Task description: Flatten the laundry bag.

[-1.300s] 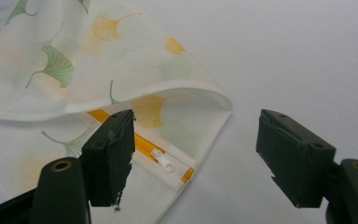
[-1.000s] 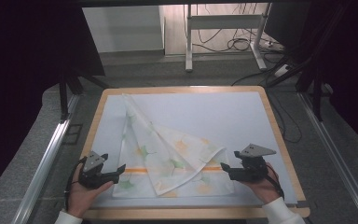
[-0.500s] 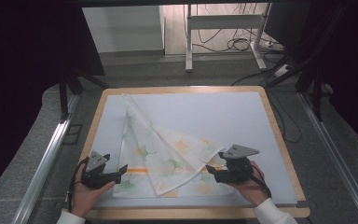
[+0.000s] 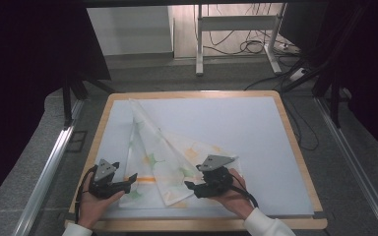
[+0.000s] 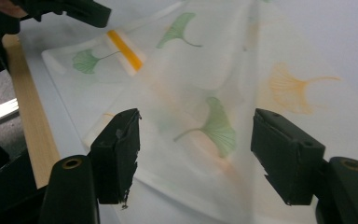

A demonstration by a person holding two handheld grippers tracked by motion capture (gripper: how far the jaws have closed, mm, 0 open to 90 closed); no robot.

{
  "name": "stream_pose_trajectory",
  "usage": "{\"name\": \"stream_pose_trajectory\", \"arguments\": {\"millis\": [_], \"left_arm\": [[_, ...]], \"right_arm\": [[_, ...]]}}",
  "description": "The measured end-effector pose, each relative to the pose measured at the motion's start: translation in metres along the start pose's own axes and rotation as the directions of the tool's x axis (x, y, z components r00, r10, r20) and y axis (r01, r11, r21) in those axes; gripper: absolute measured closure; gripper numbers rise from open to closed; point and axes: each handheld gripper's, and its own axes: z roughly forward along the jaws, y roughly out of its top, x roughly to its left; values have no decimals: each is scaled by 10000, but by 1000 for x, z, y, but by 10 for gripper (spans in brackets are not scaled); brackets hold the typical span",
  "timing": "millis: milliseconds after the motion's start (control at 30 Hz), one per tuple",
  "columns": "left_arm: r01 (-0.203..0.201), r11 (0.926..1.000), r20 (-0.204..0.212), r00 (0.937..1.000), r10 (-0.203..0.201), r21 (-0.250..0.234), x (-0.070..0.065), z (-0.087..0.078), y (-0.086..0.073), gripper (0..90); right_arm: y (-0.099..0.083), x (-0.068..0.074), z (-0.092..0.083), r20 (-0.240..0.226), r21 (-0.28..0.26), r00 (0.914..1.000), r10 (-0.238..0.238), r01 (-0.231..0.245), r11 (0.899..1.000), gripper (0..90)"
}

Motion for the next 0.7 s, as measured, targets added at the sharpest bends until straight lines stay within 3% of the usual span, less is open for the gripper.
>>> {"name": "stream_pose_trajectory", "arguments": {"millis": [400,700], "left_arm": [[-146,9999,142,9998,144,82,0,2,-1,215],[-180,9997,313,9994,176,134,-1,3,-1,219]], "right_arm": [[5,25,30,-698,846,9973,-230,289,9960,310],[3,37,43,-1010,1398,9939,-446,585,9885,299]]}}
